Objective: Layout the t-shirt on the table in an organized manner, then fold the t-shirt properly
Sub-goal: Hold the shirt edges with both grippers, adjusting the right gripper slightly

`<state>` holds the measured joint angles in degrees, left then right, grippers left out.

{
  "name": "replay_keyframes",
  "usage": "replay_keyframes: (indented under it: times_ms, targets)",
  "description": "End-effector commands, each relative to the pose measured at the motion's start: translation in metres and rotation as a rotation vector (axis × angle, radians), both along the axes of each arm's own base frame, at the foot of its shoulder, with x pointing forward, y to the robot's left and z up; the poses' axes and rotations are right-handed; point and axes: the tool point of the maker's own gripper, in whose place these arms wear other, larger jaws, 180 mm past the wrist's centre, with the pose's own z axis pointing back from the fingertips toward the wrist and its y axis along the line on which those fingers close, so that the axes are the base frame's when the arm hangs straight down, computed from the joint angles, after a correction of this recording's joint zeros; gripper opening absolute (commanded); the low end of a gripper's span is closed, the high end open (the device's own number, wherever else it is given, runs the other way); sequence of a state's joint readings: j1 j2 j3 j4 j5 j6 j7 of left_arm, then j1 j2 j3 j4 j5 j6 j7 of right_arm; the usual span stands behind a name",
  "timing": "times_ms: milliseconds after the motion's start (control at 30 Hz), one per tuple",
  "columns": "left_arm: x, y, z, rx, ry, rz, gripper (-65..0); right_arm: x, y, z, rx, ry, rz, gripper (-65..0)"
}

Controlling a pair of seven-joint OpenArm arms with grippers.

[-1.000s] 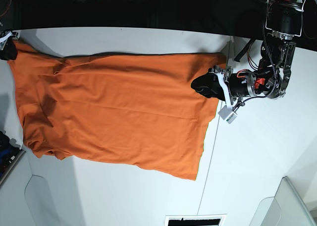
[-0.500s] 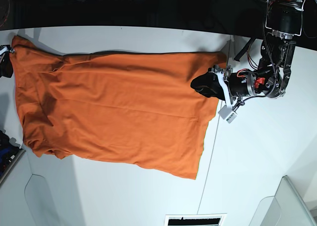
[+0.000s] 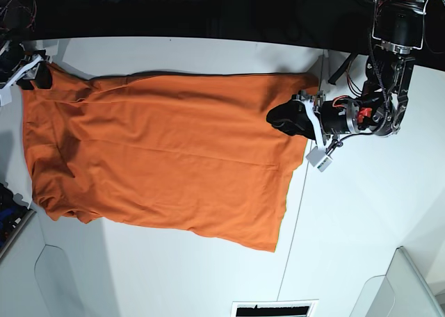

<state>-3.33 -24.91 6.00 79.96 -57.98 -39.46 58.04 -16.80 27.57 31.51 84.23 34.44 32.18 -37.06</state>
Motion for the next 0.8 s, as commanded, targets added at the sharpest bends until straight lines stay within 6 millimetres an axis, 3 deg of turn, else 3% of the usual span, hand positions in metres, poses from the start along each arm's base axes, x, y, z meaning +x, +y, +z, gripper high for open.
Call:
replay_keyframes:
  times_ms: [0, 133, 267, 467, 767]
  targets:
    - [0.011, 0.001, 0.014, -0.023, -0.047, 0.004, -33.2, 0.009, -0.005, 0.012, -0.017, -0.037, 0.010, -35.9]
    - [0.011, 0.002, 0.013, -0.015, -0.047, 0.003, -33.2, 0.011, -0.006, 0.017, -0.025, -0.052, 0.010, -43.9]
    - [0.009, 0.002, 0.012, -0.014, -0.042, 0.002, -33.2, 0.017, -0.009, 0.029, -0.042, -0.085, 0.011, -46.0]
    - [0.008, 0.002, 0.011, -0.014, -0.039, 0.002, -33.2, 0.021, -0.005, 0.037, -0.056, -0.109, 0.029, -65.0]
    - [0.008, 0.003, 0.009, 0.000, -0.040, 0.000, -33.2, 0.018, -0.004, 0.036, -0.057, -0.087, 0.038, -65.0]
